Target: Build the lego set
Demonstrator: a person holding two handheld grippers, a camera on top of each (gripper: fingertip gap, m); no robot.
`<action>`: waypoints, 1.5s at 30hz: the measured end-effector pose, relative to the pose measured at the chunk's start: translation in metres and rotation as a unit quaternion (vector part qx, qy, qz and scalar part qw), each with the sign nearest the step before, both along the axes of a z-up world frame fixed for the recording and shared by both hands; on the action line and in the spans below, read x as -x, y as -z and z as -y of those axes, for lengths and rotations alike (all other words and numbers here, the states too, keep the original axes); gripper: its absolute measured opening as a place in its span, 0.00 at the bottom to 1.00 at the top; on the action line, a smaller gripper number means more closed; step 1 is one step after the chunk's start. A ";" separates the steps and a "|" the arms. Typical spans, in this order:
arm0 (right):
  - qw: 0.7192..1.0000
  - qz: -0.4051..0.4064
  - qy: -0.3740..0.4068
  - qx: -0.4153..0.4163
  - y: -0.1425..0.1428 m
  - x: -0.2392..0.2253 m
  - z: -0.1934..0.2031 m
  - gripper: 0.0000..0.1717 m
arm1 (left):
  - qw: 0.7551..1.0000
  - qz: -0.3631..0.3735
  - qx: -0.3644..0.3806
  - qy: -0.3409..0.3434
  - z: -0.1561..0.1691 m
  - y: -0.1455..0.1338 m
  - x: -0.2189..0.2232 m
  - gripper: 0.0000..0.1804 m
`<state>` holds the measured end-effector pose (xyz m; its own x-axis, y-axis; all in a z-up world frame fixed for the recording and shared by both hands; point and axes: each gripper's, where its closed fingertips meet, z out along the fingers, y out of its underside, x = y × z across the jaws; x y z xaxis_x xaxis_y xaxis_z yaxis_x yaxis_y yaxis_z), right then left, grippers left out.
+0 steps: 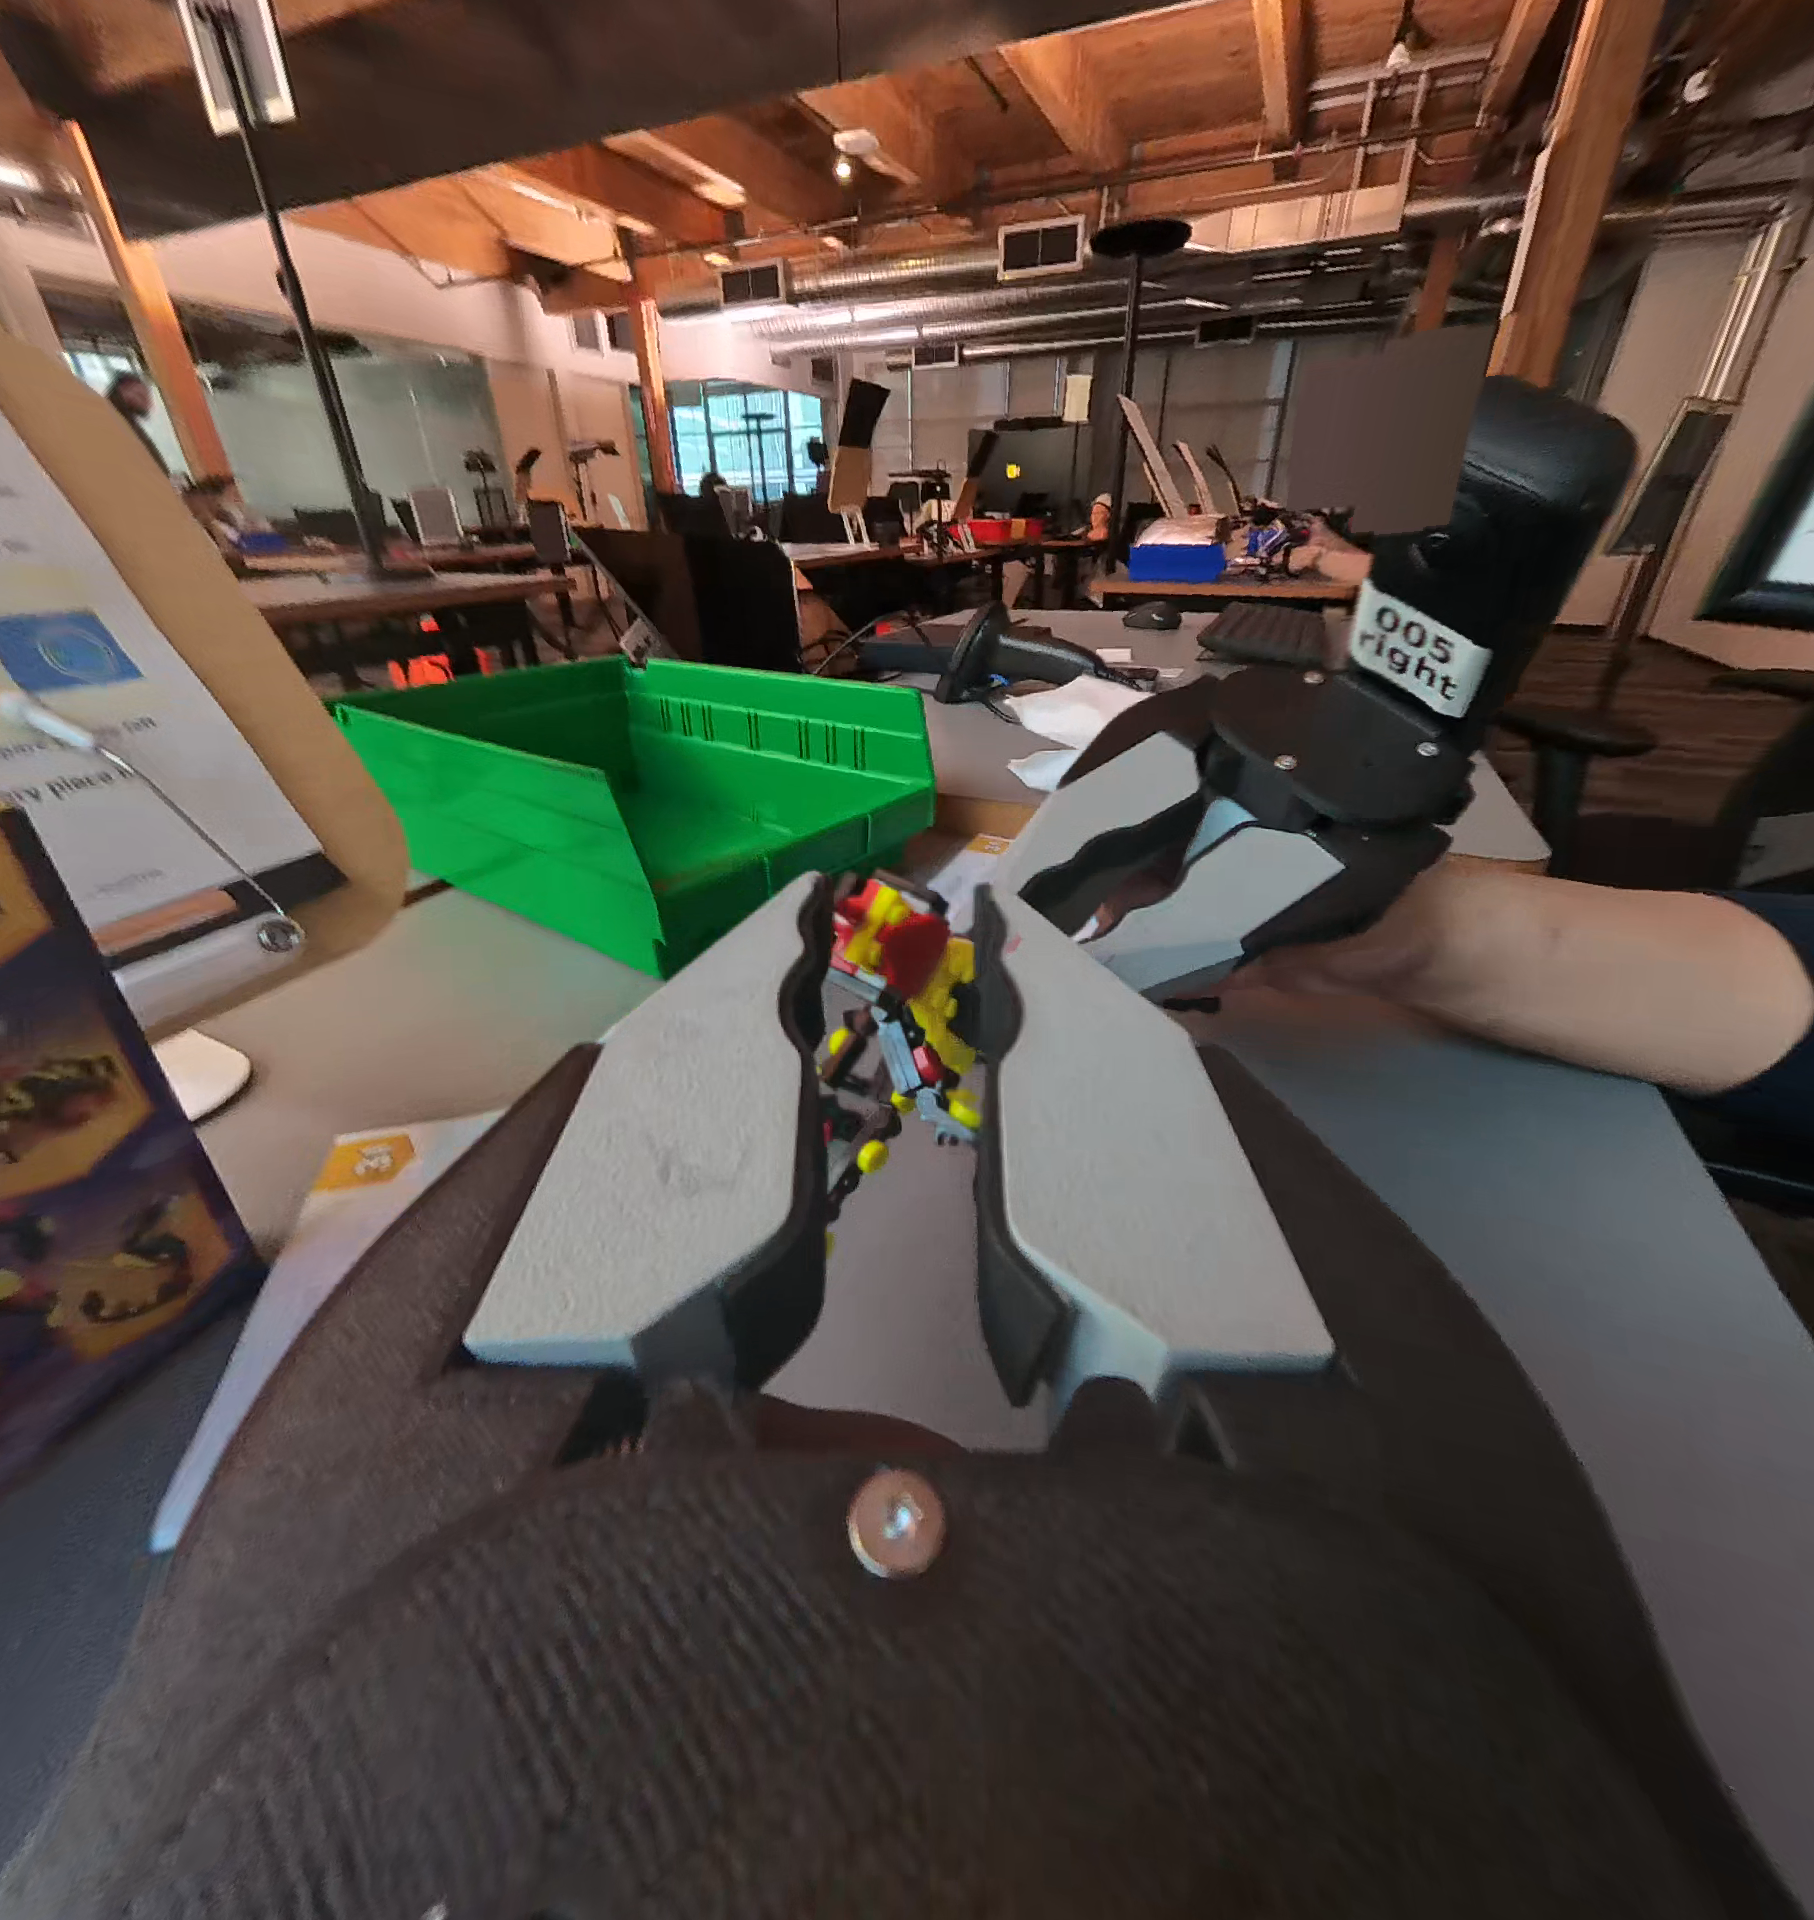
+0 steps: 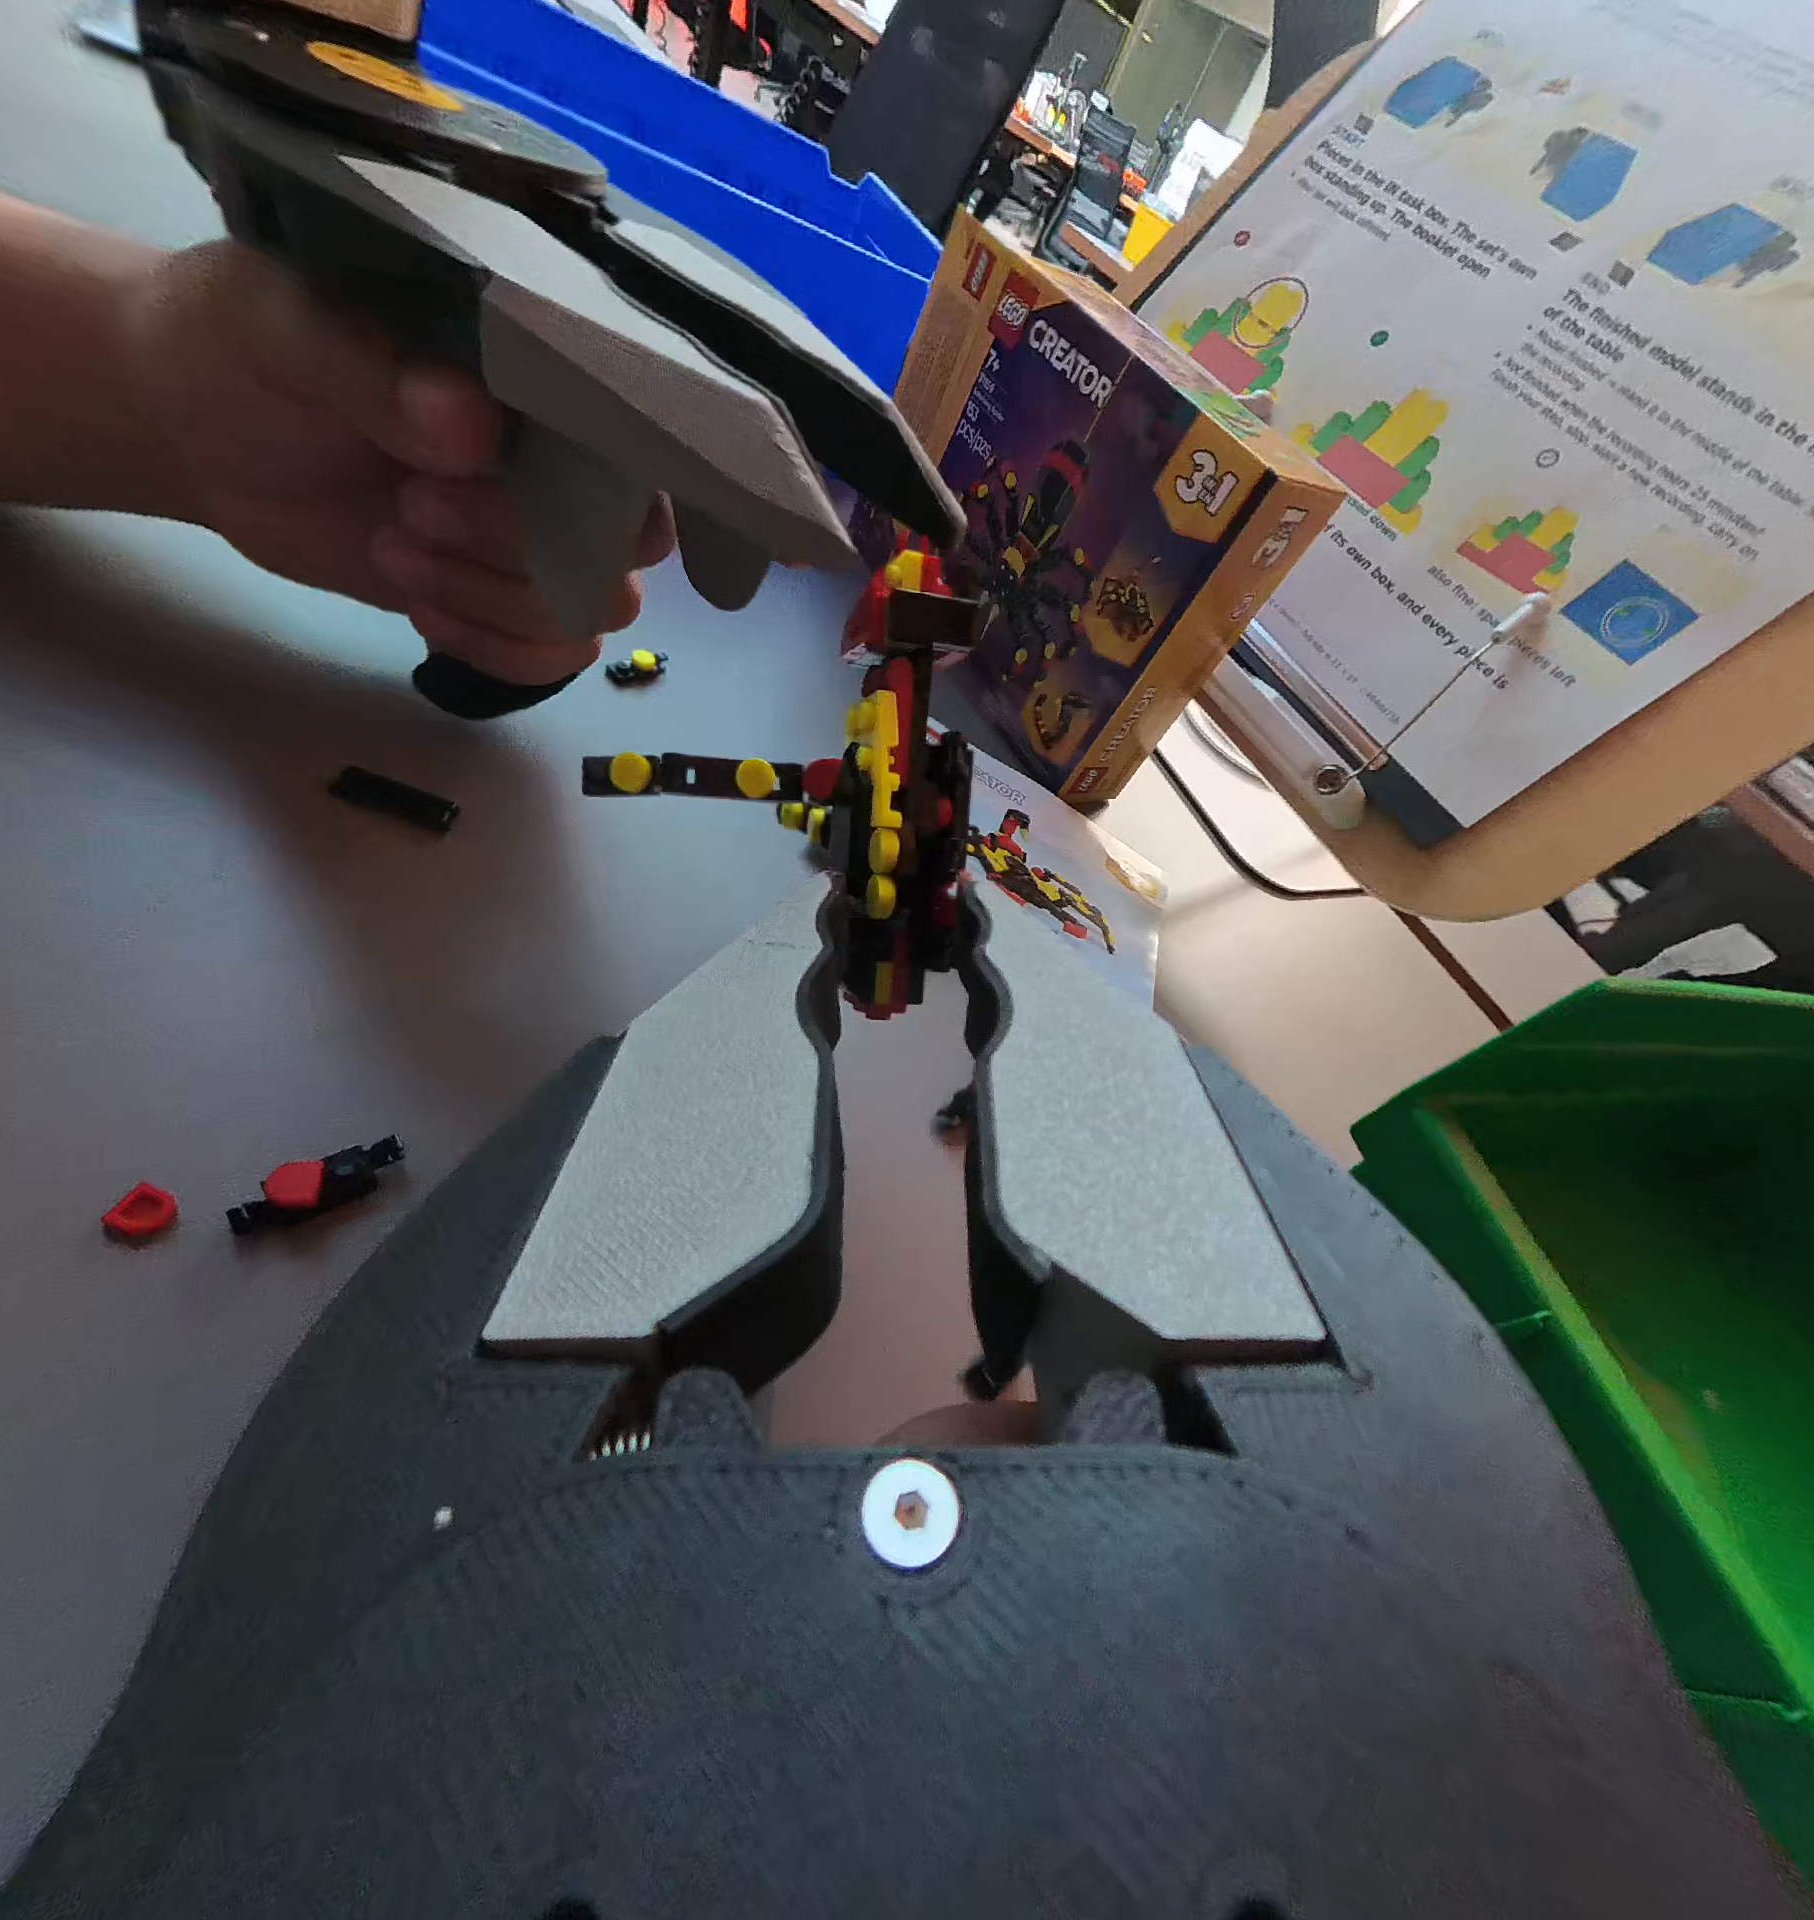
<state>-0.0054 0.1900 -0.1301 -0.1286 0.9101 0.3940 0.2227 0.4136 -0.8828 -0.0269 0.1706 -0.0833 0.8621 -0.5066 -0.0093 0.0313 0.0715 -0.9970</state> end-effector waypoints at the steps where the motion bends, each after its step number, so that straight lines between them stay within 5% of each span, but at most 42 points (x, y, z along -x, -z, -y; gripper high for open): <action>1: 1.000 -0.003 -0.003 -0.009 -0.001 0.000 0.002 0.10 | 1.000 0.007 0.014 0.004 -0.002 0.004 0.001 0.14; 13: 0.996 -0.026 -0.068 0.048 -0.011 -0.003 0.023 0.09 | 0.990 0.102 0.070 0.074 0.001 0.006 -0.004 0.26; 17: 0.994 -0.026 -0.075 0.069 -0.012 -0.004 0.024 0.09 | 0.991 0.079 0.070 0.083 0.003 0.010 -0.009 0.15; 36: 0.983 -0.037 -0.103 0.144 -0.019 -0.007 0.026 0.09 | 0.976 0.128 0.122 0.125 0.006 0.015 -0.009 0.15; 45: 0.968 -0.154 -0.070 0.186 -0.054 -0.017 0.005 0.06 | 0.977 0.171 0.044 0.116 0.011 -0.014 0.005 0.12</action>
<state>0.0114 0.1849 -0.0766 -0.1900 0.9783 0.0822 -0.1105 0.0619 -0.9920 -0.0316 0.1600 -0.0690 0.6686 -0.6750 0.3121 0.3691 -0.0631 -0.9272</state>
